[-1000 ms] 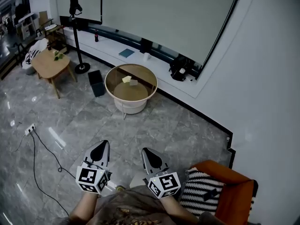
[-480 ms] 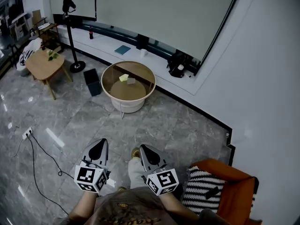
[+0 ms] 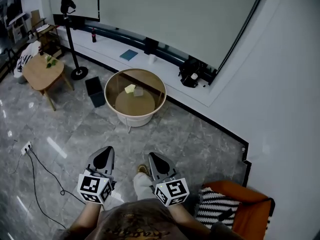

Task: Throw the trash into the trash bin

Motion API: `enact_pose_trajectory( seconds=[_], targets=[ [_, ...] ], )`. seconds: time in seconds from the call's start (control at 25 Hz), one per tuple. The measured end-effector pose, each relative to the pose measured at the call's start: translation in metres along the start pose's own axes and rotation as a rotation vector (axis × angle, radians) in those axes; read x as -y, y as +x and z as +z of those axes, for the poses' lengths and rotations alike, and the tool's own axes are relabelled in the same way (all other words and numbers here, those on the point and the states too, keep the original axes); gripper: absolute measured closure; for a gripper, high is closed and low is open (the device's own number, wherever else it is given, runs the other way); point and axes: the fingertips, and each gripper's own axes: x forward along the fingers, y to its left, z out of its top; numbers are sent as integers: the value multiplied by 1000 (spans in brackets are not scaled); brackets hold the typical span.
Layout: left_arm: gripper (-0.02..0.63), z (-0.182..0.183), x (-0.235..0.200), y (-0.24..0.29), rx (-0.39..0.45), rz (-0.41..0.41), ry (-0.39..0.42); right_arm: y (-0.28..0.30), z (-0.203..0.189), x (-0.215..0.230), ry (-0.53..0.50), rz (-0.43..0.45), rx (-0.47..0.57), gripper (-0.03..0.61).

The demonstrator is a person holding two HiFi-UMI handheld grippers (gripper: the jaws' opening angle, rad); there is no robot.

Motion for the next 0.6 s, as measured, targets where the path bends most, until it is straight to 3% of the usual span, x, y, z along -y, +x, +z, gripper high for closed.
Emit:
enact_pose_trajectory(
  seconds=[0.6],
  targets=[
    [606, 54, -59, 152, 15, 77, -34, 138, 53, 108, -9, 80, -18, 560]
  ],
)
